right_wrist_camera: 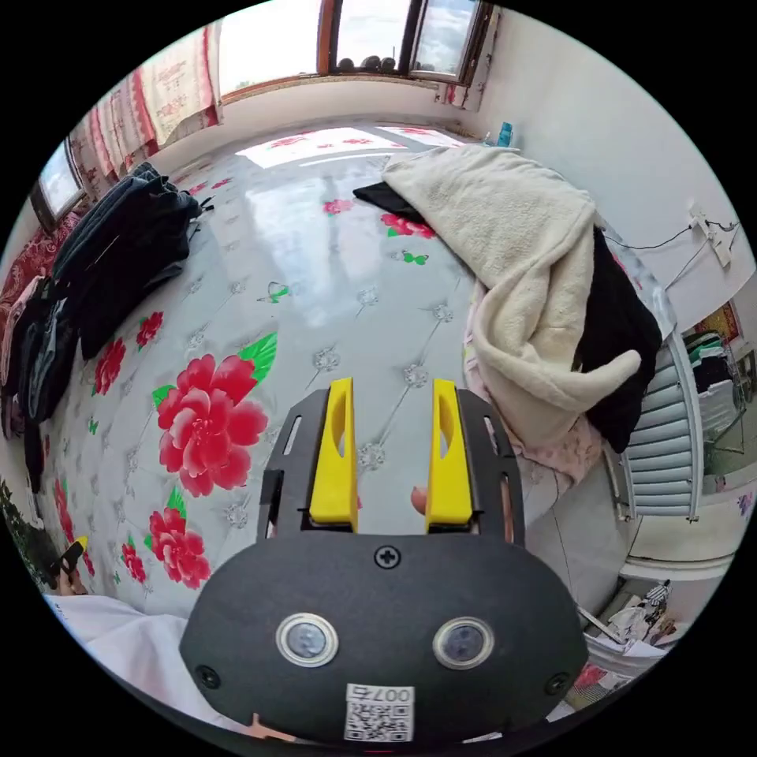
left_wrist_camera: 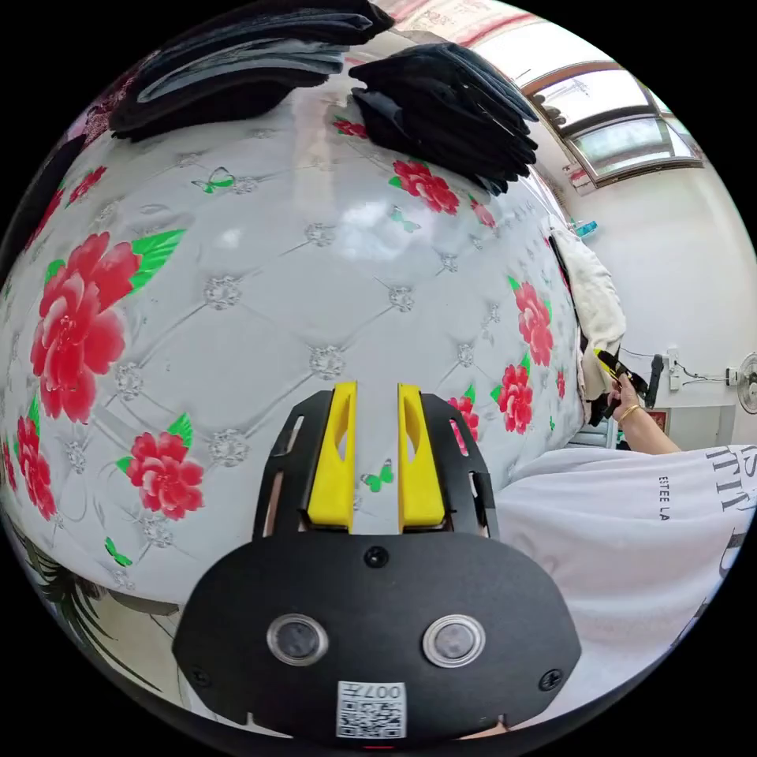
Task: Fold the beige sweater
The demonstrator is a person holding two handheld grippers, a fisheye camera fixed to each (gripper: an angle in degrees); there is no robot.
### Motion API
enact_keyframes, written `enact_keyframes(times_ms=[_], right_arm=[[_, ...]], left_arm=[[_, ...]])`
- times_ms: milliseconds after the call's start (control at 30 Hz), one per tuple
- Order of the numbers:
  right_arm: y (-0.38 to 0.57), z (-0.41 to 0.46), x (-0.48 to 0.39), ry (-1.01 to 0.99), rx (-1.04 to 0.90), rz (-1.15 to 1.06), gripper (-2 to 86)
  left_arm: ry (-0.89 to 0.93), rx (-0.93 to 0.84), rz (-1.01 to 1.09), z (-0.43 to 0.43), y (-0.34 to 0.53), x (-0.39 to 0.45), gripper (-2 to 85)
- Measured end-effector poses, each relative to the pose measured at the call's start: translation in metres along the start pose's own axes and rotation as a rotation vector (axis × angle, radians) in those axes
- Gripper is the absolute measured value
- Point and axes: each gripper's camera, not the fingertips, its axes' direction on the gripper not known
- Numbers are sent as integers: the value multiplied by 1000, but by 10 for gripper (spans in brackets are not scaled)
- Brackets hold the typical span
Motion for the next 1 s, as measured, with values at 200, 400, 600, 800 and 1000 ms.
enact_keyframes(times_ms=[200,400,600,800,1000], right_arm=[[-20,65,34,90,-283,-185,94],[12,24,-22,-258,-131,-404,38],[76,-88,-138,-711,75,-609,11],[144,-187,-254,-1233,33,-945,5],[235,-292,-333,-1689,-73,-1379,20]], left_arm=[[-2,-14,83,21,-18,94,79],[-16,30,117,4,12,135,79],[32,107,72,-30,63,124,81],[87,249,140,-81,124,123,115],[-23,467,229,-153,175,123,139]])
